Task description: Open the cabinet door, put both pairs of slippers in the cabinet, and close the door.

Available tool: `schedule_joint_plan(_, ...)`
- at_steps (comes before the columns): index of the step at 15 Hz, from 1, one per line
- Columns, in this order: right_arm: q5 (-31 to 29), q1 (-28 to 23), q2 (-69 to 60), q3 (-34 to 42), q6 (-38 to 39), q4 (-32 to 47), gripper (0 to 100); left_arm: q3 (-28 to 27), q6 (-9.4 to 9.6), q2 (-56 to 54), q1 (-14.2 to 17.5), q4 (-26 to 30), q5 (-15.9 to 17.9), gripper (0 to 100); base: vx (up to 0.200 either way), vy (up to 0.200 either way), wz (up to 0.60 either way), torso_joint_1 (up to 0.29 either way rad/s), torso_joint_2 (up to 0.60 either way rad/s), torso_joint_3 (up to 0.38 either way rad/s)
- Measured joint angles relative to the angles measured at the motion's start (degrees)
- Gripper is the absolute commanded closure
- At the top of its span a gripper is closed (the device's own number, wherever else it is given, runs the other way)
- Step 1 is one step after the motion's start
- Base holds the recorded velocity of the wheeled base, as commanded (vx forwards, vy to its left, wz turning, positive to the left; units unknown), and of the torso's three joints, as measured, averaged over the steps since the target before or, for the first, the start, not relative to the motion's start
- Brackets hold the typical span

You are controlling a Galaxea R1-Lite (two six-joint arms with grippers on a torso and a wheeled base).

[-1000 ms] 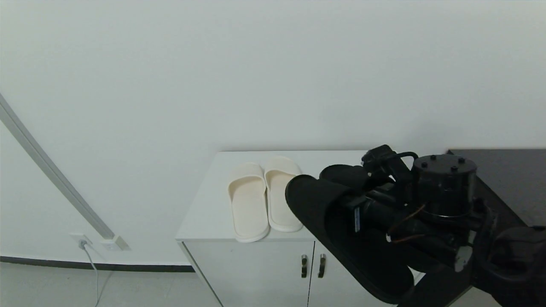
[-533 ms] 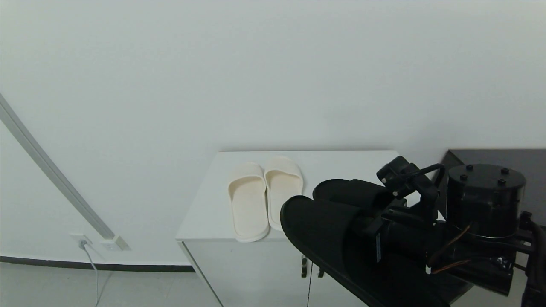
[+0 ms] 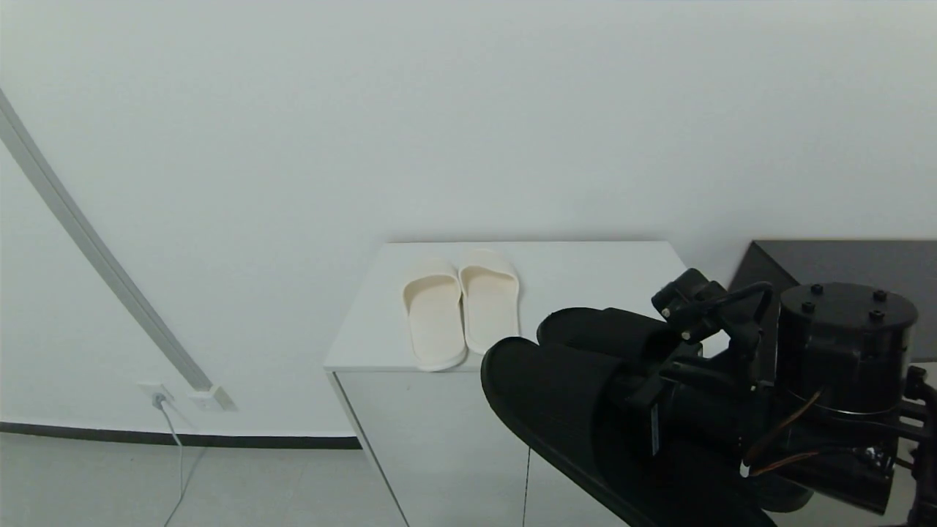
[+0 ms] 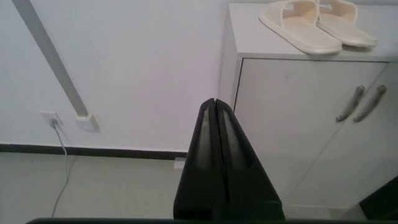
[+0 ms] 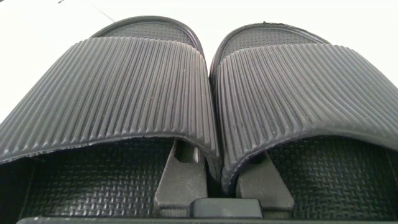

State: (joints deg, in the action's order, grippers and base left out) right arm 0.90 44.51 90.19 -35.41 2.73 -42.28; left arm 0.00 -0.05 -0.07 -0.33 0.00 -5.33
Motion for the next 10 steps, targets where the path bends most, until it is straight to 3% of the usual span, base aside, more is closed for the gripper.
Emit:
schedule_joint_plan(1, 0.0, -0.1, -0.1, 0.1, 0.0, 0.0, 100, 0.0, 0.0, 0.0, 0.0, 0.0, 0.0, 100, -0.2, 0.0, 0.0, 0.007, 0.01, 0.002)
schedule_joint_plan(10, -0.1, 0.0, -0.7, 1.2, -0.5, -0.1, 100, 0.0, -0.02, 0.0, 0.0, 0.0, 0.0, 100, 0.0, 0.0, 0.0, 0.0, 0.0, 0.0)
